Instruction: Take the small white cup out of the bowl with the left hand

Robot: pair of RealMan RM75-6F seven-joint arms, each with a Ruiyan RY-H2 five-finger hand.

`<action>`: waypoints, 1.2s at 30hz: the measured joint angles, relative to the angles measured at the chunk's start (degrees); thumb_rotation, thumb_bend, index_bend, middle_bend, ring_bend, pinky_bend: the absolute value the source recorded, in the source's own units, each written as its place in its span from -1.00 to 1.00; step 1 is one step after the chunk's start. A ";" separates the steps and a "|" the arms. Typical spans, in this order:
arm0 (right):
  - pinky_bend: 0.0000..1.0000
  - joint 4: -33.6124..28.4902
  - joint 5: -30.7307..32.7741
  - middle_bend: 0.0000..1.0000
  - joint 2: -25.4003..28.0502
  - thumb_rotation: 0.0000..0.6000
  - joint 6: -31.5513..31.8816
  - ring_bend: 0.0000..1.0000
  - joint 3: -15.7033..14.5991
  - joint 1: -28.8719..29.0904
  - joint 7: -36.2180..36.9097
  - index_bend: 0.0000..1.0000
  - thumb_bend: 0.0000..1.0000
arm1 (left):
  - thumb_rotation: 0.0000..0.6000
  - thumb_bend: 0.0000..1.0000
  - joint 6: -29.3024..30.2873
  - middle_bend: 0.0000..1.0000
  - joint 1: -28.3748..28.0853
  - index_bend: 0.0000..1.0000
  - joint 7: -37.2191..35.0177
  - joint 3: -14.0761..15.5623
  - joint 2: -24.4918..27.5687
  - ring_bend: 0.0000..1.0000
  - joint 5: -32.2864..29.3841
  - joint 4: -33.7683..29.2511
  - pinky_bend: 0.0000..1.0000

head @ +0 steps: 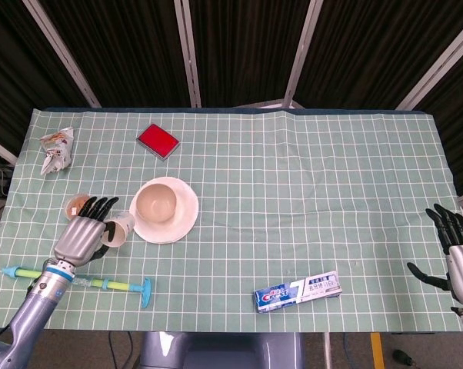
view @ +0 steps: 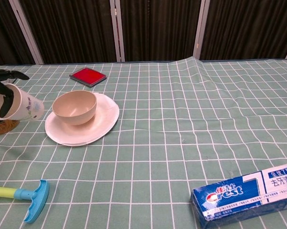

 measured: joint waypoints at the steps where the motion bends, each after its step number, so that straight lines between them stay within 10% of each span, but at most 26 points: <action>1: -1.00 -0.01 -0.01 -1.00 -0.04 1.00 -0.05 -1.00 -0.02 0.02 -0.13 -0.98 -0.82 | 1.00 -0.02 -0.66 -1.00 0.07 0.24 -0.22 0.26 0.54 -1.00 -0.24 -0.15 -1.00; 15: -1.00 0.02 0.35 -1.00 -0.16 1.00 -0.24 -1.00 0.11 0.10 -0.33 -0.98 -0.82 | 1.00 -0.02 -11.23 -1.00 -3.57 0.11 3.62 1.15 -0.14 -1.00 -11.84 2.54 -1.00; 36: -1.00 0.16 0.13 -1.00 -0.21 1.00 -0.19 -1.00 0.02 0.10 -0.57 -0.98 -0.82 | 1.00 -0.43 -0.17 -1.00 0.32 -0.86 0.40 0.96 0.65 -1.00 -5.50 -1.15 -1.00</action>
